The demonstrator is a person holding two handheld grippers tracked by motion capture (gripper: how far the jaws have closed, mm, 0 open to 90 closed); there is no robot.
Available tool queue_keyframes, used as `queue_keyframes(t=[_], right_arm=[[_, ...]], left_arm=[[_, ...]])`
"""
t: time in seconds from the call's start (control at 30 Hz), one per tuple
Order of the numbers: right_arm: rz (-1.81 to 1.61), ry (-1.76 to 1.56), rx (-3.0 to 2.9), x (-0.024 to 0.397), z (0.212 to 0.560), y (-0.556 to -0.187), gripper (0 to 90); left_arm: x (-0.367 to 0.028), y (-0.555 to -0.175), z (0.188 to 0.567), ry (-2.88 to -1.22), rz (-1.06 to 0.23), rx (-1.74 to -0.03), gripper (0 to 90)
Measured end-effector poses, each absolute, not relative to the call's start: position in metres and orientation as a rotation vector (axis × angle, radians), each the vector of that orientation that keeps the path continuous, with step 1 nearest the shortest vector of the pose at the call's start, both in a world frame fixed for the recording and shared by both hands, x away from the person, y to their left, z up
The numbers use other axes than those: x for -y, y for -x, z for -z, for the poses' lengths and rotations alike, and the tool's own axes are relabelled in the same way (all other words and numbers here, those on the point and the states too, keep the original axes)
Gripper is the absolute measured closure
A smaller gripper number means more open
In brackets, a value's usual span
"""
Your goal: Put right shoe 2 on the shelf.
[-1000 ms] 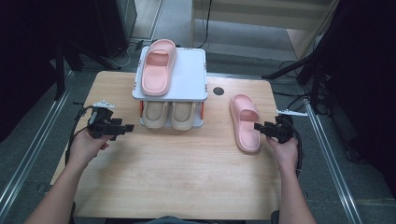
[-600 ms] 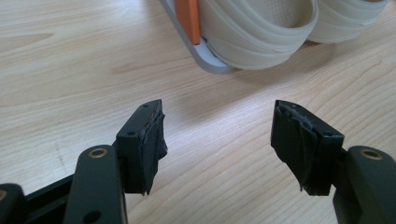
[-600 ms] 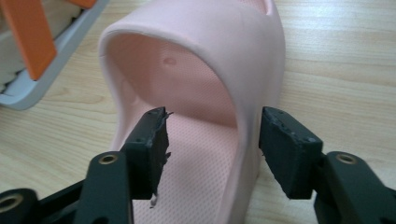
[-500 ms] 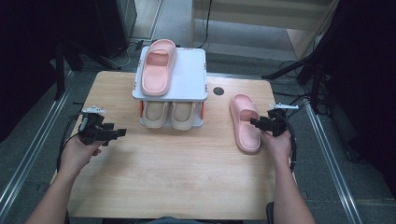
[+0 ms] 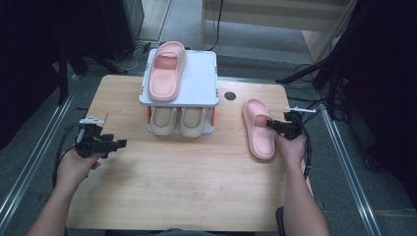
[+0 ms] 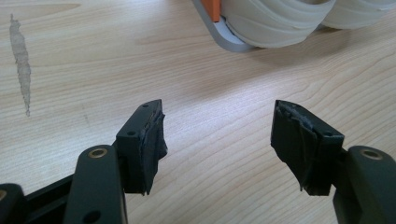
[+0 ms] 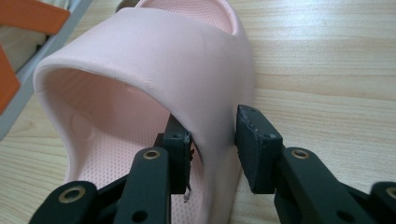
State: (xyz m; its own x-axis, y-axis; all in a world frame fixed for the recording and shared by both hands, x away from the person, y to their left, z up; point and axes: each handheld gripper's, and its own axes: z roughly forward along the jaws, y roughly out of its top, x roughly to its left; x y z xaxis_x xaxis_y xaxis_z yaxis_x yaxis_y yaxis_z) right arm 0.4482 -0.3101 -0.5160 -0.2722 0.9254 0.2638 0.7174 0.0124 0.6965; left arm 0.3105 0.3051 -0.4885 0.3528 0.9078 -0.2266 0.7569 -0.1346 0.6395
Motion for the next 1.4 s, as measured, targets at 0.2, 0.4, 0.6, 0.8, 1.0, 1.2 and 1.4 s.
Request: queue_keyframes(t=[0.2, 0.4, 0.6, 0.8, 1.0, 1.2, 1.4], right_arm=[[-0.994, -1.676, -2.033, 0.301, 0.509, -0.45, 74.7], [-0.943, -1.689, -2.049, 0.292, 0.501, -0.452, 79.7], [-0.987, -1.707, -2.035, 0.286, 0.489, -0.45, 82.1], [-1.085, -1.747, -2.027, 0.271, 0.474, -0.448, 83.2], [-1.102, -1.716, -2.044, 0.254, 0.46, -0.45, 83.2], [-1.062, -1.717, -2.057, 0.239, 0.441, -0.457, 82.9], [-1.056, -1.665, -2.042, 0.23, 0.408, -0.467, 82.8]], left_arm=[[-0.305, -0.31, 0.489, -1.936, -0.282, -1.445, 35.0], [-0.298, -0.308, 0.491, -1.938, -0.264, -1.429, 35.0], [-0.295, -0.309, 0.493, -1.962, -0.253, -1.417, 34.9], [-0.293, -0.31, 0.493, -1.959, -0.243, -1.407, 35.0], [-0.292, -0.31, 0.493, -1.96, -0.229, -1.395, 35.0], [-0.291, -0.312, 0.494, -1.958, -0.22, -1.389, 35.0], [-0.289, -0.312, 0.492, -1.963, -0.216, -1.375, 35.0]])
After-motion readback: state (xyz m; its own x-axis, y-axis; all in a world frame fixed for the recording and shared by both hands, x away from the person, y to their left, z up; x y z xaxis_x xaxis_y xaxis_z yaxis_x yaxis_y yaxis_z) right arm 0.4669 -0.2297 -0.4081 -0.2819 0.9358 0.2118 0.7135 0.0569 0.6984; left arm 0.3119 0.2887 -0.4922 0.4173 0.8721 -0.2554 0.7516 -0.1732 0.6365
